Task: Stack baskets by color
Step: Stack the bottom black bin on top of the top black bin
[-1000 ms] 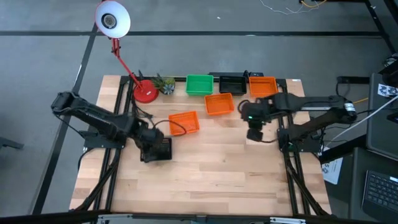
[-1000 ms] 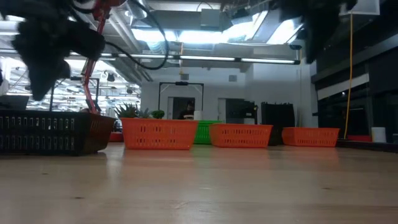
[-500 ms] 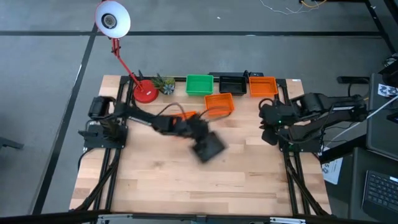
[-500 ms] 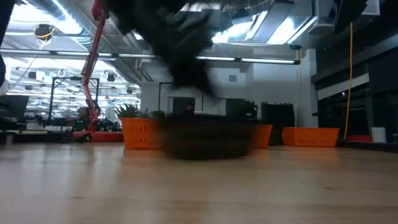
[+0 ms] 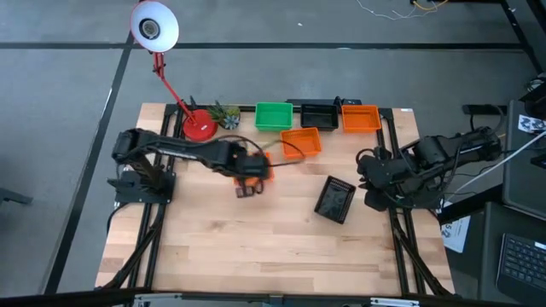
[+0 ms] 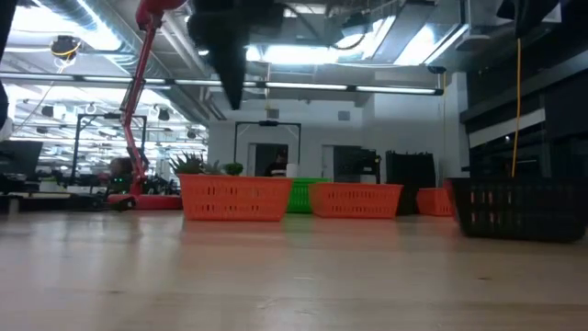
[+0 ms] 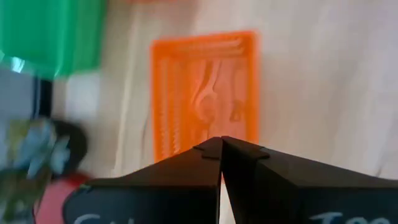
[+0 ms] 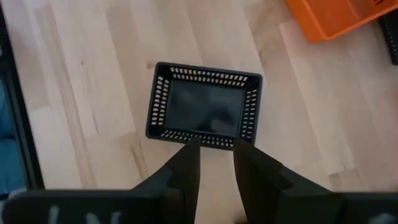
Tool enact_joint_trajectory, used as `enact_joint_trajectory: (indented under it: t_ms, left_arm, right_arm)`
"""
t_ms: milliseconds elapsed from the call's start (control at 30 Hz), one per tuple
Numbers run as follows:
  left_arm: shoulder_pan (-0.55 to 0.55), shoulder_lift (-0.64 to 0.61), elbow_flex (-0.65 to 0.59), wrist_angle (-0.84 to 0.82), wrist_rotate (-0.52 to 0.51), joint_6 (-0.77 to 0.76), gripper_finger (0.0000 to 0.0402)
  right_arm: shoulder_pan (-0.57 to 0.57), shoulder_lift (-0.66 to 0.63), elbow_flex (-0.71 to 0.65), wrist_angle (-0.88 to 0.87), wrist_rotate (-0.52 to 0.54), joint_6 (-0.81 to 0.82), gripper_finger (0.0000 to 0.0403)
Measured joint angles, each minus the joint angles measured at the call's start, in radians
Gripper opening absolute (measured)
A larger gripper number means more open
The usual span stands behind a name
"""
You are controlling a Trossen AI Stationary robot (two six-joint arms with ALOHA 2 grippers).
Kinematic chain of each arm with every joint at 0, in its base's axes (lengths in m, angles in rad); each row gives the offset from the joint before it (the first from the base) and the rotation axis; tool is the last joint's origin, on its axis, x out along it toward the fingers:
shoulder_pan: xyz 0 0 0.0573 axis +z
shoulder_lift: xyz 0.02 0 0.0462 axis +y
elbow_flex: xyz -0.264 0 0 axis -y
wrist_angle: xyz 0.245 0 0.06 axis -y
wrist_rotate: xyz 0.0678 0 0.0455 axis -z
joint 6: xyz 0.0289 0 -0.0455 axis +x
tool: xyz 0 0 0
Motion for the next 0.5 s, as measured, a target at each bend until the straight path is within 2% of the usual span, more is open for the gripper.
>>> enact_joint_trajectory:
  t_ms: [100,133,233,367,500]
  left_arm:
    - [-0.001,-0.073,-0.075,-0.095,-0.087,-0.111,0.0]
    - [-0.005,-0.11,-0.115,-0.091,-0.081,-0.142,0.0]
    - [-0.019,-0.215,-0.236,-0.031,-0.087,-0.215,0.0]
    - [-0.044,-0.358,-0.376,0.035,-0.091,-0.297,0.0]
    - [-0.081,-0.49,-0.462,0.123,-0.105,-0.318,0.0]
  right_arm:
    - [0.032,0.001,-0.01,0.006,0.015,0.044,0.0096]
    - [0.04,0.002,-0.025,0.009,0.034,0.056,0.0096]
    - [0.055,0.004,-0.115,0.058,0.072,0.085,0.0096]
    - [0.056,0.02,-0.267,0.154,0.071,0.108,0.0096]
    - [0.055,0.047,-0.379,0.255,0.059,-0.013,0.0096]
